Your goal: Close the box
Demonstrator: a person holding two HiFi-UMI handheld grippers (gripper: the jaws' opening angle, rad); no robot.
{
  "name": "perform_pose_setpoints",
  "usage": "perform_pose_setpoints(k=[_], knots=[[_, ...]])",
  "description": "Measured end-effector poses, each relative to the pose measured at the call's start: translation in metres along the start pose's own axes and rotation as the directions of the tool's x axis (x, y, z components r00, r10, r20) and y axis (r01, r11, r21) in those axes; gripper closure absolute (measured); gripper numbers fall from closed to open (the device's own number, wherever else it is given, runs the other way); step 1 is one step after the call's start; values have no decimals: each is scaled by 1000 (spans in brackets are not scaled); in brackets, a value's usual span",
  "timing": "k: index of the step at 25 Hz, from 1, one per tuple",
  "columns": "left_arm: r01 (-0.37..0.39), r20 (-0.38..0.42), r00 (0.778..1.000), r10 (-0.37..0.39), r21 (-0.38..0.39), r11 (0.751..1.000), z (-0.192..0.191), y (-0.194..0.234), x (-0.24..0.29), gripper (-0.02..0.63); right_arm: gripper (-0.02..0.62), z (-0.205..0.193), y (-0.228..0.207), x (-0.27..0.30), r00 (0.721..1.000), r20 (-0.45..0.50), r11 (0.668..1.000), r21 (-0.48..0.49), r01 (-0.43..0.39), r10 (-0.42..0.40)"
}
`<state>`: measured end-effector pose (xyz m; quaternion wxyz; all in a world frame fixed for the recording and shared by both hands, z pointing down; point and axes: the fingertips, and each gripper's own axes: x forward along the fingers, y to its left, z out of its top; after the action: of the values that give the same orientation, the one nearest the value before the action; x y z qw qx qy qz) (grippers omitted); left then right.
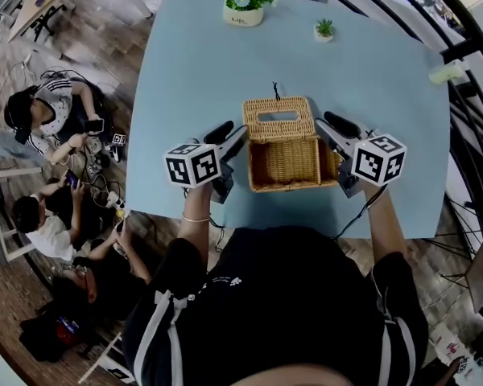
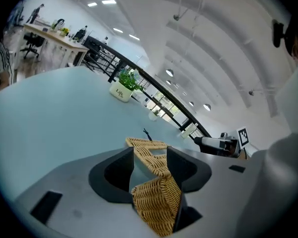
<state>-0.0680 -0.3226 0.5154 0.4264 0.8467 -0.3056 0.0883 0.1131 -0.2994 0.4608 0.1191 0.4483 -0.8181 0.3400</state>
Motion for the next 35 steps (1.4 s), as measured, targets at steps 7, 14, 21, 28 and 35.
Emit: perform_pose_setpoints(k=[7, 14, 21, 28, 35], knots=[[90, -5, 996, -93, -216, 972, -1, 21, 26, 405, 446, -5, -8, 8, 1000, -17, 998, 59, -4, 5], [229, 37, 971, -235, -405, 885, -2, 27, 43, 402, 443, -13, -7, 16, 999, -33, 995, 95, -20, 23], [245, 44, 966, -254, -459, 854, -5, 36, 55, 403, 440, -15, -9, 15, 999, -30, 993, 117, -16, 19], [241, 50, 968, -246, -457, 856, 1, 34, 59, 479, 440, -12, -6, 9, 1000, -13, 994, 106, -25, 27], [262, 124, 964, -234, -338, 904, 21, 17, 48, 509, 440, -8, -7, -1, 1000, 24, 995, 98, -18, 15]])
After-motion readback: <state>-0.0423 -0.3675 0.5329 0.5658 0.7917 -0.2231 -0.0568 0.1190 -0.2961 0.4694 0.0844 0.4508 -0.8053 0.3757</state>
